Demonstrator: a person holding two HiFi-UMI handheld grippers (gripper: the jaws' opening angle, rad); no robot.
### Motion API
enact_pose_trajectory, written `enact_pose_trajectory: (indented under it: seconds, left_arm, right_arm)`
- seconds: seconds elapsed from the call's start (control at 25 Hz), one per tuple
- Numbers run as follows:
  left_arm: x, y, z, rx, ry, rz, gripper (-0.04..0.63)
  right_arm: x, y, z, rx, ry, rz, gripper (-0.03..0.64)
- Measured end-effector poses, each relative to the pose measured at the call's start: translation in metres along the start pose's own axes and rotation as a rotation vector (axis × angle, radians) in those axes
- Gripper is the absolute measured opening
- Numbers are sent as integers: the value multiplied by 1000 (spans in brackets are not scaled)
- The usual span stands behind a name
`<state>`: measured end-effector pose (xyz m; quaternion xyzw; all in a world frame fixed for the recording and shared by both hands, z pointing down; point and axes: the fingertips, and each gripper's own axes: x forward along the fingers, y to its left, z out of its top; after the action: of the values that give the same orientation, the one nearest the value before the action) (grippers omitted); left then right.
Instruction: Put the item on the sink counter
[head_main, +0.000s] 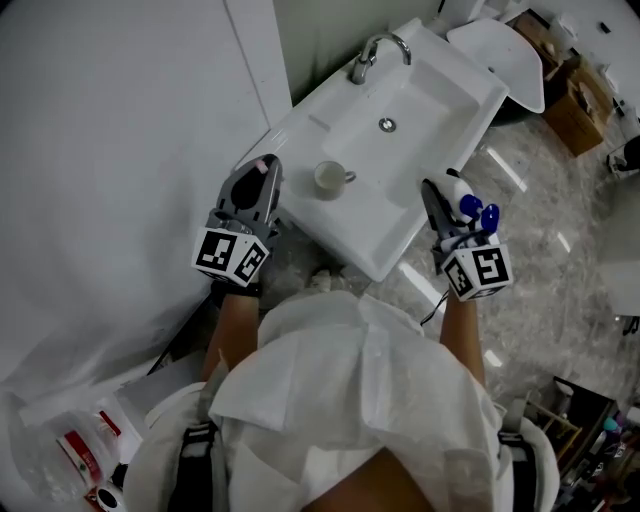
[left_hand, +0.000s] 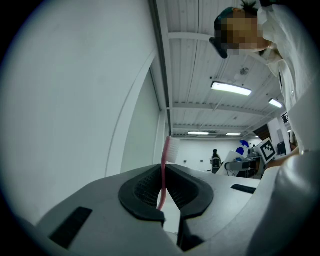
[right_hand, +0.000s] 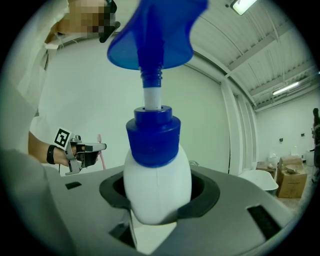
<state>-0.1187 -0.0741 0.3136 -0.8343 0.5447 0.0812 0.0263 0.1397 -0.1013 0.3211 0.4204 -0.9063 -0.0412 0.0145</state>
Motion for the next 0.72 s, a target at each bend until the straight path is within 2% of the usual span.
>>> enact_pose_trajectory:
  seconds: [0.4,0.72]
  left_arm:
    - [38,67,-5,-20,7,-45,28]
    - [51,75,-26,-71,35,-101,28]
  right_arm:
    - [72,7,0,4,17,-13,196]
    - [88,13,-13,7,65,-26,198]
